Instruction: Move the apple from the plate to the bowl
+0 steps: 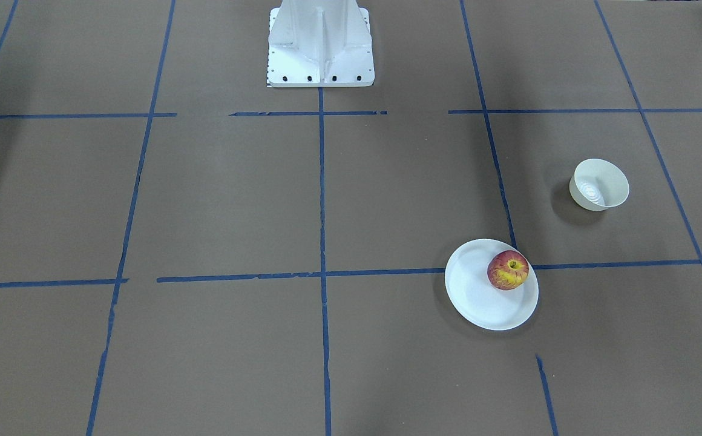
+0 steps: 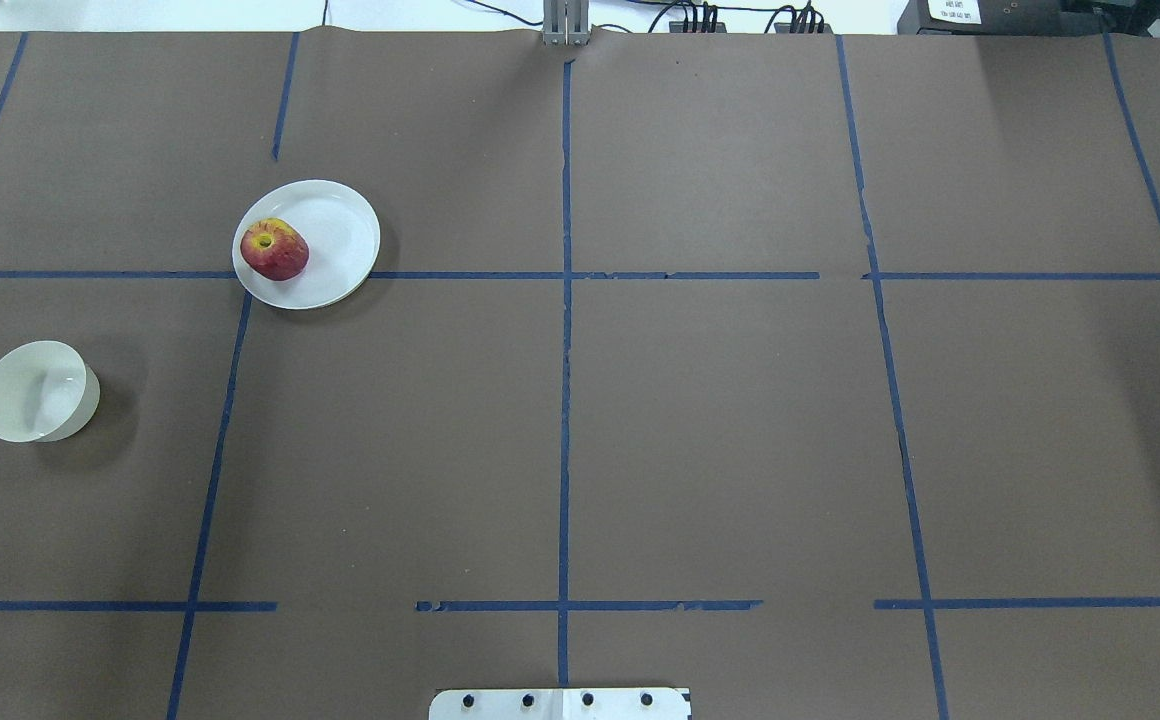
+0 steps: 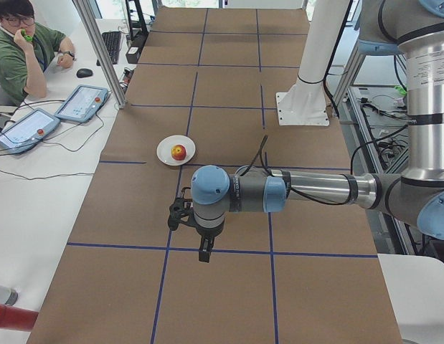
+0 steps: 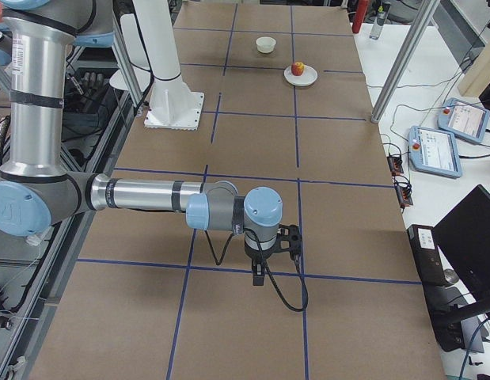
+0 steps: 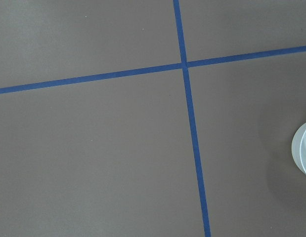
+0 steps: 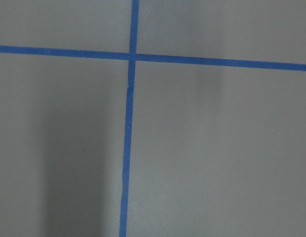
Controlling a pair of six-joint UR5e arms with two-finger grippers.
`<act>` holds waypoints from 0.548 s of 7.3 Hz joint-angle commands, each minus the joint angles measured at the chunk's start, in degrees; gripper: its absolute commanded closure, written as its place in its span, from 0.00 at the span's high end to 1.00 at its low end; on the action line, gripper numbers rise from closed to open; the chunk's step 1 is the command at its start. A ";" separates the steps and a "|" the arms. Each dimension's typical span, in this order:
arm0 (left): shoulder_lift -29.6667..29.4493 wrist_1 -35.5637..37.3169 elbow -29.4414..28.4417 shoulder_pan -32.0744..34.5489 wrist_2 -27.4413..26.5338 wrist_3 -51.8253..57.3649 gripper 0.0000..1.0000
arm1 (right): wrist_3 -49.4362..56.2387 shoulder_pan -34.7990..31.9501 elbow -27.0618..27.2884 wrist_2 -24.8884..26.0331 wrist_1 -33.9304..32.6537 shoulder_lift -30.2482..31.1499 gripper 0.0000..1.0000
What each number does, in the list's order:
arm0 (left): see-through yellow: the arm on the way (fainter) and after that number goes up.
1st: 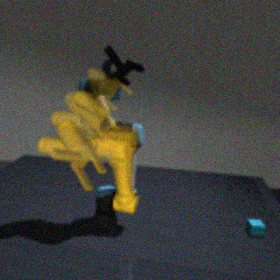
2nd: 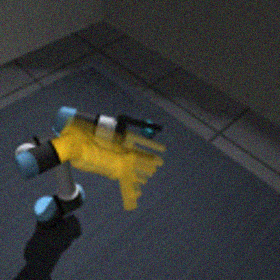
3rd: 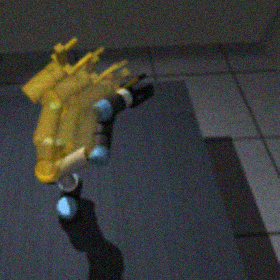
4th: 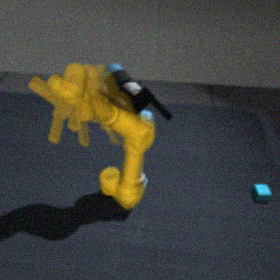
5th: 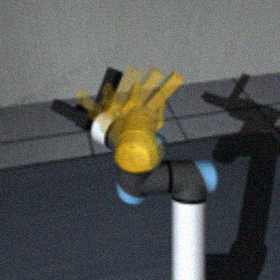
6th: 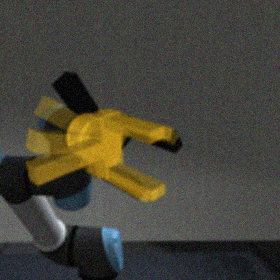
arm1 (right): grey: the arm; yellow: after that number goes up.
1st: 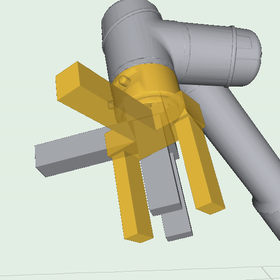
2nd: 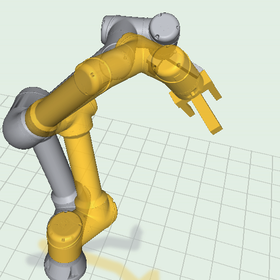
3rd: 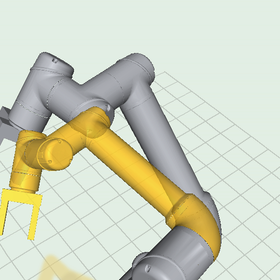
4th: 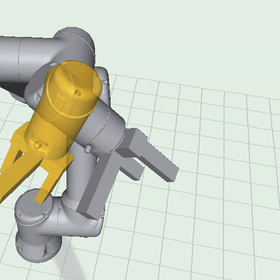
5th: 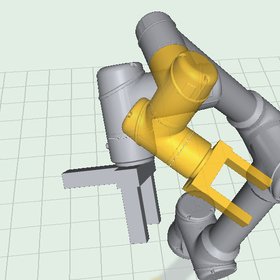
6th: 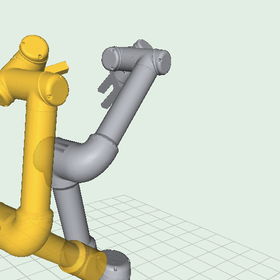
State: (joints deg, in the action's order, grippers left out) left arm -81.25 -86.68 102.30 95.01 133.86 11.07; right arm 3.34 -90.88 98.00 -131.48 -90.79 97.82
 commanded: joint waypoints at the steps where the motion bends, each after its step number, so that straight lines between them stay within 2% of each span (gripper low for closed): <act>1: -0.05 0.10 0.26 0.00 0.26 0.00 1.00 | 0.00 0.00 0.00 0.00 0.00 0.00 1.00; 4: -0.57 -0.51 0.35 -0.09 0.35 -0.35 1.00 | 0.00 0.00 0.00 0.00 0.00 0.00 1.00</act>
State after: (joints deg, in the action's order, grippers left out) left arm -81.49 -86.83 102.45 95.00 134.04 10.99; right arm 3.34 -90.88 98.00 -131.48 -90.79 97.82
